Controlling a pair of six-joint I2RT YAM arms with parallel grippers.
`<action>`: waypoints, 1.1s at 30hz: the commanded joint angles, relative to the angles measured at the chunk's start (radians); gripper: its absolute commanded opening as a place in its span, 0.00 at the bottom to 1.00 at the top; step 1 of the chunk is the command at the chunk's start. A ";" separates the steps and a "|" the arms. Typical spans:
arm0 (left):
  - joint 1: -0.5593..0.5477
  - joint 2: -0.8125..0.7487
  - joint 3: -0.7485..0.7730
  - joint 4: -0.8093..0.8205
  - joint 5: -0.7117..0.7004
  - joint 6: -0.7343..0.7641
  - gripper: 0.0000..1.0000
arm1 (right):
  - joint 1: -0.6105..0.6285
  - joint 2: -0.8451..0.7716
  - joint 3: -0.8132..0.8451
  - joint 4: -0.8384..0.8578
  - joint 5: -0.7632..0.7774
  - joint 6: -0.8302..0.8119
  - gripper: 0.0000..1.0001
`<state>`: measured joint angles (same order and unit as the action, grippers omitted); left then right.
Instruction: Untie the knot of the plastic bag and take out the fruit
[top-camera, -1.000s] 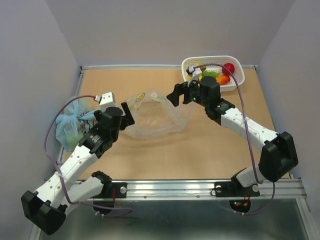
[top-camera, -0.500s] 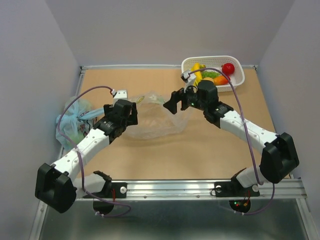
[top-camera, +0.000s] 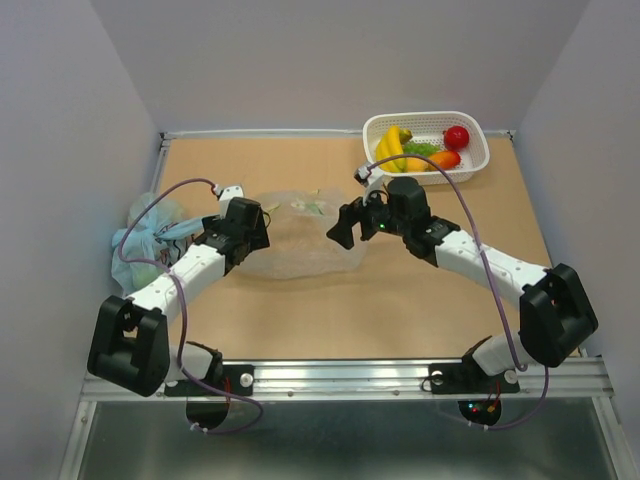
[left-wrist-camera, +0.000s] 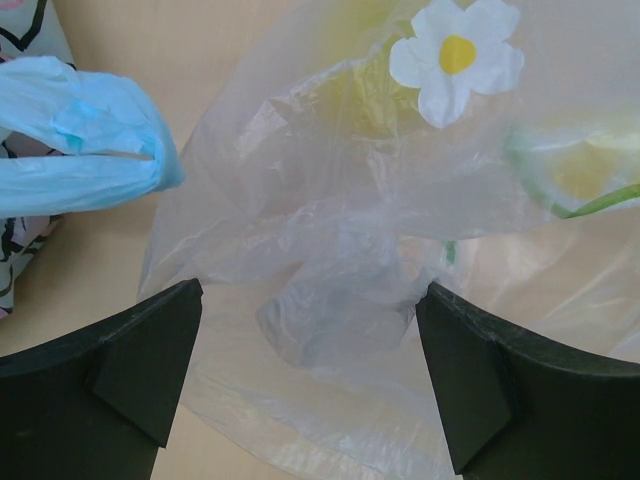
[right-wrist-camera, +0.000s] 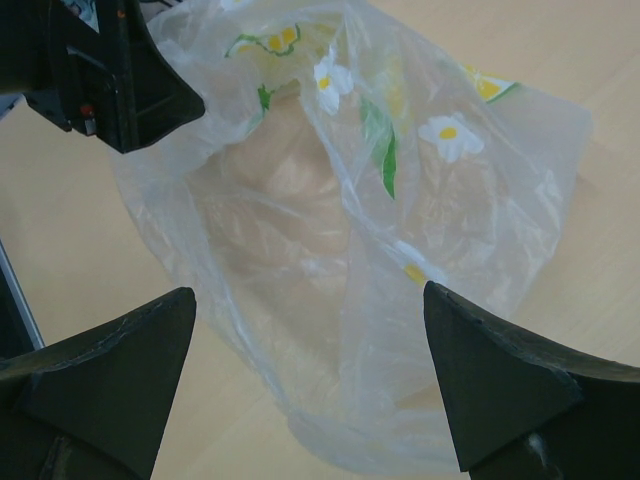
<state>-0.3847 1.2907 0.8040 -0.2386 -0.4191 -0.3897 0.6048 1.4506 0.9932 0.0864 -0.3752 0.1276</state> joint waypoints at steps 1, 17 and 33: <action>0.001 -0.013 -0.031 0.048 -0.007 -0.046 0.97 | 0.015 -0.010 -0.034 0.030 -0.016 -0.008 1.00; 0.000 -0.238 0.012 -0.064 -0.109 -0.043 0.99 | 0.023 -0.016 -0.039 0.030 -0.024 0.012 1.00; 0.030 -0.287 -0.153 0.011 -0.136 -0.282 0.99 | 0.023 -0.055 -0.073 0.030 -0.022 0.012 1.00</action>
<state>-0.3721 1.0309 0.6853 -0.2699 -0.5068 -0.5880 0.6170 1.4395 0.9459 0.0795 -0.3859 0.1352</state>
